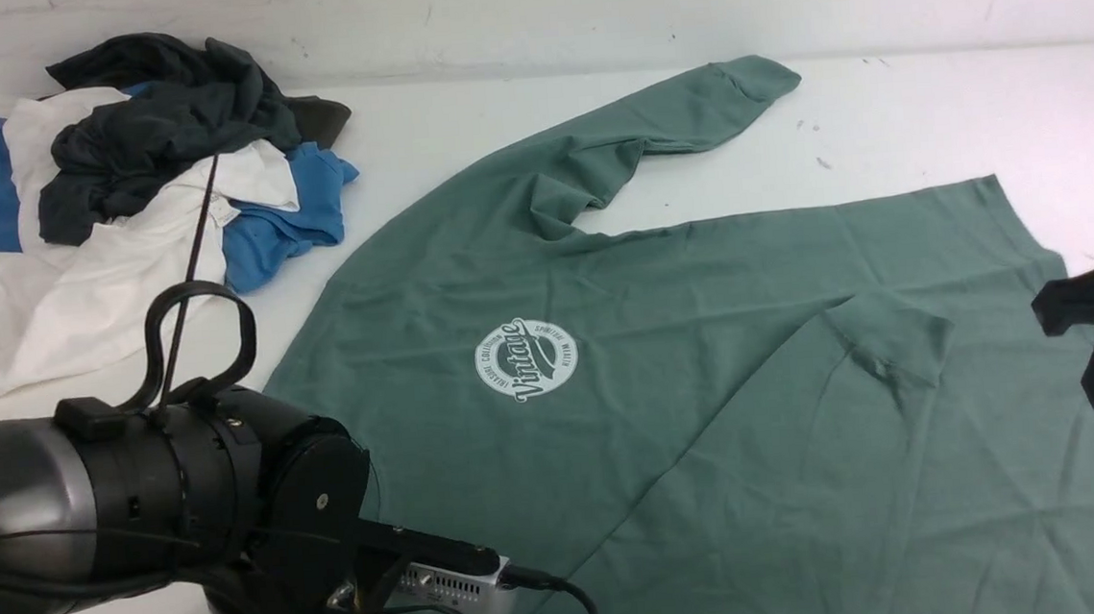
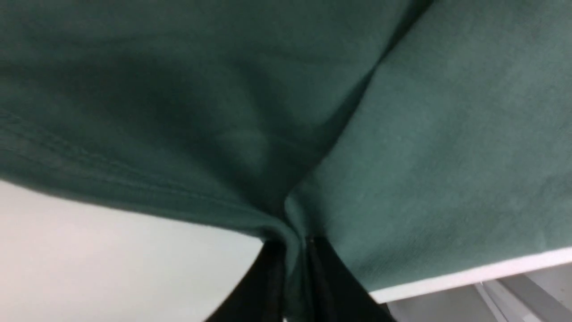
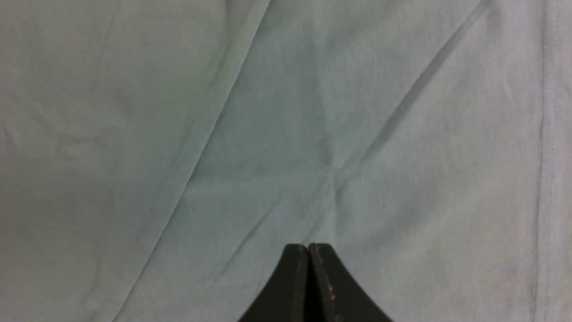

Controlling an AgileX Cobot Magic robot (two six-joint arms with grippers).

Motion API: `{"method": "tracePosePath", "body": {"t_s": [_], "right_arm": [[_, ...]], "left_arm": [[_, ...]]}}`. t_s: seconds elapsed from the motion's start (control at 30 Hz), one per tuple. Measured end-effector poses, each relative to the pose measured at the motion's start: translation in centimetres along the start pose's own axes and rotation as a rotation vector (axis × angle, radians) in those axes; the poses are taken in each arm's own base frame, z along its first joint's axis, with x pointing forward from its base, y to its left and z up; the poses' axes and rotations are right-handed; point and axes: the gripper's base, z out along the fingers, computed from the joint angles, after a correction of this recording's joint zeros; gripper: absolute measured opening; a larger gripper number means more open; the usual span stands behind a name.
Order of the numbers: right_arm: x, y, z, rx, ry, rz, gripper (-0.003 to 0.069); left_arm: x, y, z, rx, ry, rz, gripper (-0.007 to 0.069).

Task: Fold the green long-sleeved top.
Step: Hold the cuff with your right arm as far away from the cuff

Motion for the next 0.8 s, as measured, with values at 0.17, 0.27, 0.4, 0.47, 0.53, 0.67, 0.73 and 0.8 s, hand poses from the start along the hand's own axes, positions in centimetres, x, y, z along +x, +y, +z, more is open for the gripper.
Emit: {"method": "tracePosePath", "body": {"t_s": [0.17, 0.27, 0.4, 0.47, 0.53, 0.67, 0.73, 0.8], "right_arm": [[-0.8, 0.3, -0.4, -0.028, -0.059, 0.012, -0.0010], [-1.7, 0.5, -1.2, -0.042, -0.100, 0.015, 0.0003], [-3.3, 0.7, -2.4, -0.051, -0.151, 0.006, 0.0042], [-3.5, 0.7, -2.7, -0.051, -0.157, 0.001, 0.0059], [-3.5, 0.7, -2.8, -0.051, -0.158, -0.003, 0.0083], [-4.2, 0.7, -3.0, -0.050, -0.210, -0.004, 0.0124], [-5.3, 0.8, -3.3, -0.052, -0.267, -0.011, 0.0158], [-6.8, 0.9, -3.5, -0.062, -0.301, -0.030, 0.0198]], "left_arm": [[0.1, 0.1, 0.0, -0.007, 0.013, 0.001, 0.0204], [0.2, 0.0, -0.5, -0.016, 0.042, 0.007, 0.0303], [-0.9, -0.3, -2.9, -0.048, 0.014, 0.040, 0.0403], [-2.1, -0.6, -4.9, -0.069, -0.061, 0.064, 0.0418], [-3.5, -0.9, -7.5, -0.091, -0.159, 0.088, 0.0415], [-6.8, -1.3, -14.4, -0.089, -0.408, 0.089, 0.0304], [-8.1, -1.0, -17.2, -0.080, -0.500, 0.080, 0.0193], [-9.5, -0.3, -19.2, -0.075, -0.569, 0.066, 0.0088]]}}
